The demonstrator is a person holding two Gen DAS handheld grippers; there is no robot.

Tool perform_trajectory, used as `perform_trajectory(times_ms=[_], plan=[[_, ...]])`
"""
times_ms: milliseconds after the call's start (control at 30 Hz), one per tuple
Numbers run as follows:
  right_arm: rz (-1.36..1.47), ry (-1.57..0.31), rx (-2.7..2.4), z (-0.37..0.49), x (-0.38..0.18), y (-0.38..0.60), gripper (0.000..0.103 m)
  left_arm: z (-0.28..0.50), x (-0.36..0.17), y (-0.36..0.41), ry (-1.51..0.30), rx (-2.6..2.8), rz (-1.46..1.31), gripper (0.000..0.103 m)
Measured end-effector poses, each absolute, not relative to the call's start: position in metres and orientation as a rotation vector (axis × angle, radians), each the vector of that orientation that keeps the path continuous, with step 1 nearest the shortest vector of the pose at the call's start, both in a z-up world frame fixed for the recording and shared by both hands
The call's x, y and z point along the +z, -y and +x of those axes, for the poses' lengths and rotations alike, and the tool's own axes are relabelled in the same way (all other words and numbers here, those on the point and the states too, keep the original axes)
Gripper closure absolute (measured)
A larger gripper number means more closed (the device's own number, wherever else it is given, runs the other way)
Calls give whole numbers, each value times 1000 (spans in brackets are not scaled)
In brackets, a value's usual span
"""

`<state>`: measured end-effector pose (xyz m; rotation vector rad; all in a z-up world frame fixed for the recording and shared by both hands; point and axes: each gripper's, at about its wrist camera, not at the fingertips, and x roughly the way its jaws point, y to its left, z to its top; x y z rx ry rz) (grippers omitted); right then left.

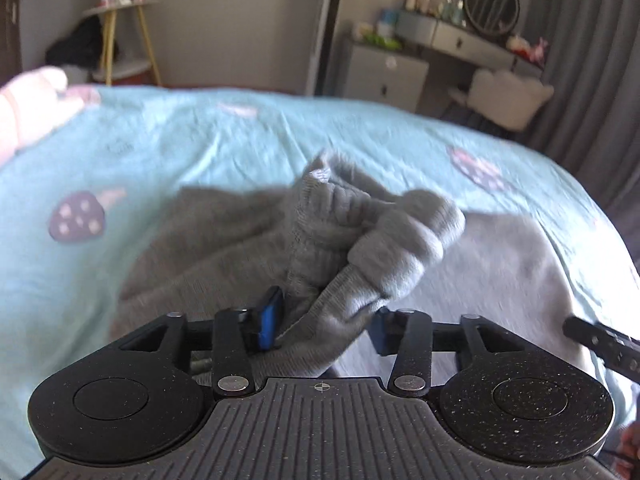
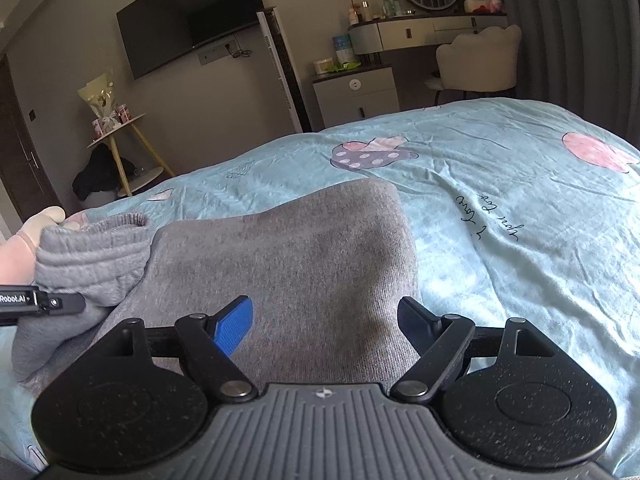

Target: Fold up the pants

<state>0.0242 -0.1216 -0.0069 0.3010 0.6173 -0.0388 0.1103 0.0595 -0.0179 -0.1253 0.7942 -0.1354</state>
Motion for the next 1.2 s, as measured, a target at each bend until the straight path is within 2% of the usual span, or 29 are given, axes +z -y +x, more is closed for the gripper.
perform_trajectory(times_ms=[33, 67, 100, 267, 400, 633, 867, 967, 1033, 1067, 1167, 1200], plan=[[303, -620, -30, 24, -7, 121, 23, 105, -17, -60, -803, -138, -132, 38], [303, -623, -22, 24, -7, 121, 23, 98, -15, -64, -797, -144, -147, 25], [302, -629, -16, 25, -7, 120, 23, 89, -12, -67, -787, -140, -160, 17], [315, -655, 28, 29, -6, 113, 23, 53, -2, -93, -719, 39, -179, 10], [362, -674, 108, 40, 3, 106, 20, 60, -12, -132, -785, 209, -254, 10], [609, -761, 298, 81, 6, 81, 18, 67, -46, -181, -932, 284, -484, 12], [580, -719, 350, 94, 27, 36, 18, 58, -49, -181, -947, 229, -442, 13], [617, -700, 376, 87, 35, 29, 31, 49, -44, -183, -922, 238, -457, 14], [698, -730, 388, 86, 32, 28, 51, 43, -41, -185, -905, 244, -469, 14], [737, -750, 388, 84, 30, 28, 54, 41, -40, -187, -895, 246, -475, 14], [792, -813, 406, 87, 16, 21, 54, 34, -37, -192, -880, 250, -502, 14], [773, -854, 389, 93, 10, 17, 47, 33, -37, -195, -881, 248, -519, 14]])
